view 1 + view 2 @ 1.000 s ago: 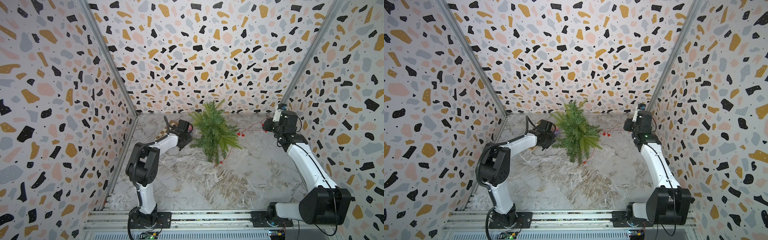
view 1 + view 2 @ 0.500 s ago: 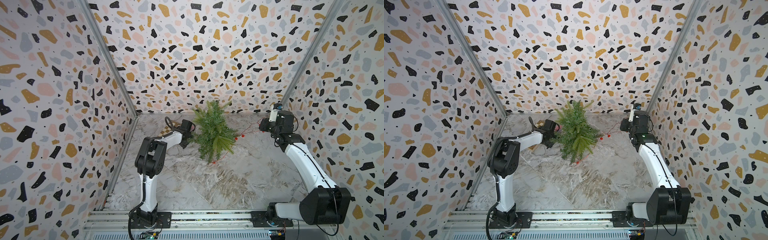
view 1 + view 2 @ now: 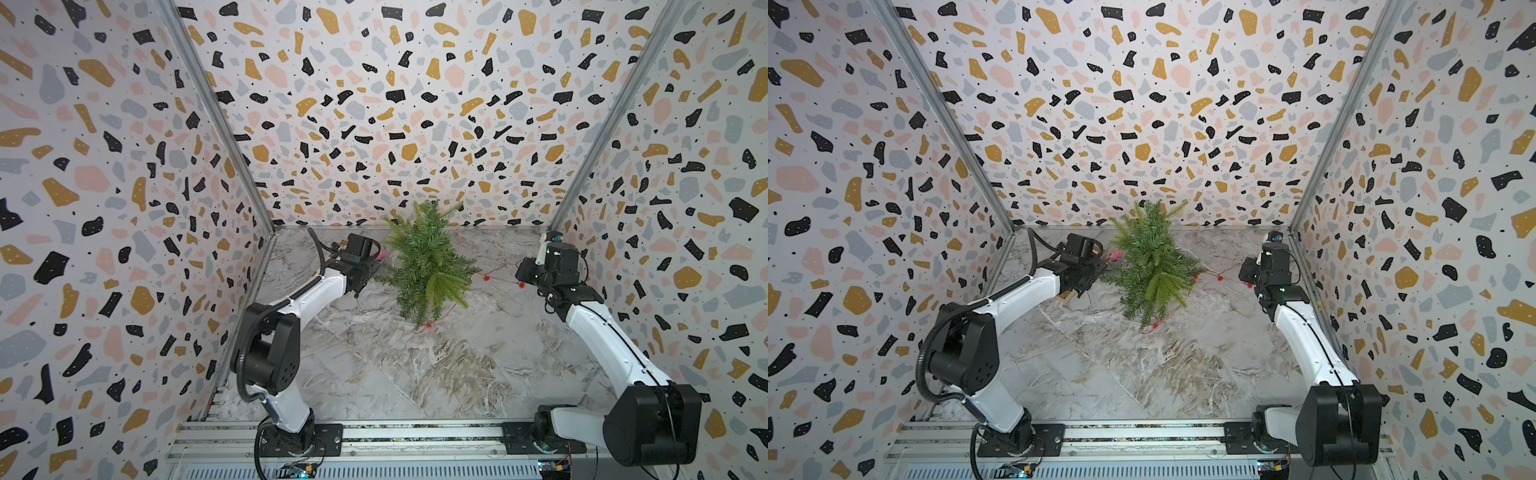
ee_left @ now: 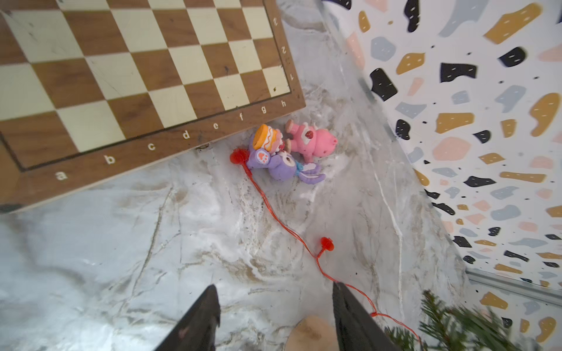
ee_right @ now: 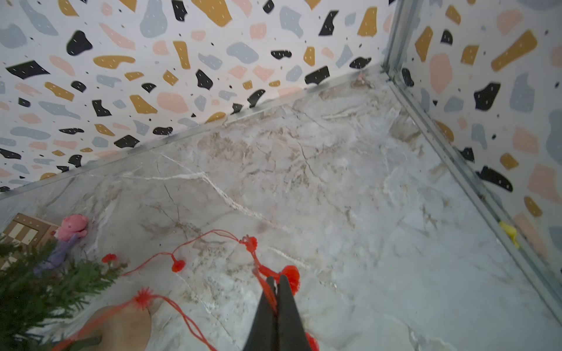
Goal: Remove string lights from the small christmas tree
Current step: Adjust the Christmas tree at the center of the board, then place the light string at the center of the board.
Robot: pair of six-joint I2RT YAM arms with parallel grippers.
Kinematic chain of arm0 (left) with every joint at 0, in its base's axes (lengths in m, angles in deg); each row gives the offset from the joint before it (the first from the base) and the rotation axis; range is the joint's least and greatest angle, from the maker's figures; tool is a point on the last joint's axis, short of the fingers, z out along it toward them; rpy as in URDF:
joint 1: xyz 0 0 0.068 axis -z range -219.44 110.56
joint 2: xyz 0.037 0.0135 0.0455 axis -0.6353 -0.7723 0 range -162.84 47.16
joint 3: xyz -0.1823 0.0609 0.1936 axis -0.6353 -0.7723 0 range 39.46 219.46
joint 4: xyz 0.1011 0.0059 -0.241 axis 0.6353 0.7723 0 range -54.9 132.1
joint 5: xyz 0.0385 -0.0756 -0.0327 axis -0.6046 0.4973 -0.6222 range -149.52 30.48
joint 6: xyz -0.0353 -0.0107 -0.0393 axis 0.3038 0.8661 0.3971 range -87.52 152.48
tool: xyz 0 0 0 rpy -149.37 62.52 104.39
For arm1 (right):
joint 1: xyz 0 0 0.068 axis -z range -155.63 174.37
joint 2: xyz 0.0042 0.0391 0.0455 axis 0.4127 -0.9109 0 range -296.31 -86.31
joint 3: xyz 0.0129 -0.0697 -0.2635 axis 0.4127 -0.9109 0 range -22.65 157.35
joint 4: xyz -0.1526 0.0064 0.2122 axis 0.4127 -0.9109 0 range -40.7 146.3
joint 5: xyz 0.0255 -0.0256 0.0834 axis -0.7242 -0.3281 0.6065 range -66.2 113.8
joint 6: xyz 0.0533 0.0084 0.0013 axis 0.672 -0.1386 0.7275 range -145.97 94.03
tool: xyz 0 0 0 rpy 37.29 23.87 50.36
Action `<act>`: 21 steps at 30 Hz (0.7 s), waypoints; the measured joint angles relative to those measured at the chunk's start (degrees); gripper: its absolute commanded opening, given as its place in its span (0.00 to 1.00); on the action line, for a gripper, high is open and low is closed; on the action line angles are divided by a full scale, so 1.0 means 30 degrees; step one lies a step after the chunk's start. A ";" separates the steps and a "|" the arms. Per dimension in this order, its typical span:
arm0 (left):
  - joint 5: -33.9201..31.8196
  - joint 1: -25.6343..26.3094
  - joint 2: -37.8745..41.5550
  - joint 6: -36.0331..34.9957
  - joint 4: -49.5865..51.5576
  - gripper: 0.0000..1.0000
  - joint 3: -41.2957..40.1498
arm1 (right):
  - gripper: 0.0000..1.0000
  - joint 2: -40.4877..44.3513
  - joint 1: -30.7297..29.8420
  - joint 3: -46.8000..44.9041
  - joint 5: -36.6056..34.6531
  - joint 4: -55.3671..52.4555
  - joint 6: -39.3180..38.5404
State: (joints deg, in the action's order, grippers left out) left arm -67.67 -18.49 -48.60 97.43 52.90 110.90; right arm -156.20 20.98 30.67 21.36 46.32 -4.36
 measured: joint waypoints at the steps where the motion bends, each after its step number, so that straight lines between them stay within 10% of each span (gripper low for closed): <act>1: -0.0036 -0.0058 0.0568 -0.0197 0.0029 0.60 -0.0262 | 0.02 0.0430 -0.0015 -0.0568 0.0087 -0.0015 0.0197; 4: -0.0080 -0.0138 0.2149 -0.0954 0.0153 0.60 -0.0940 | 0.33 0.1625 -0.0175 -0.1800 0.0393 -0.0036 0.0627; 10: 0.0051 -0.0211 0.4750 -0.3381 0.1049 0.63 -0.1537 | 0.63 0.2273 -0.0226 -0.1960 0.0517 -0.0648 0.0670; 21: 0.7548 -0.0219 1.0222 -1.1482 0.0663 0.60 -0.4510 | 0.63 0.1770 0.0299 -0.2499 0.5464 0.3483 -0.2594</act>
State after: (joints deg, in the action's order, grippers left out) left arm -45.02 -19.15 -17.94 62.98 54.89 97.37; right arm -150.89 21.87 23.17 37.76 56.77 -12.15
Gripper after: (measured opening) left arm 0.603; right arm 0.629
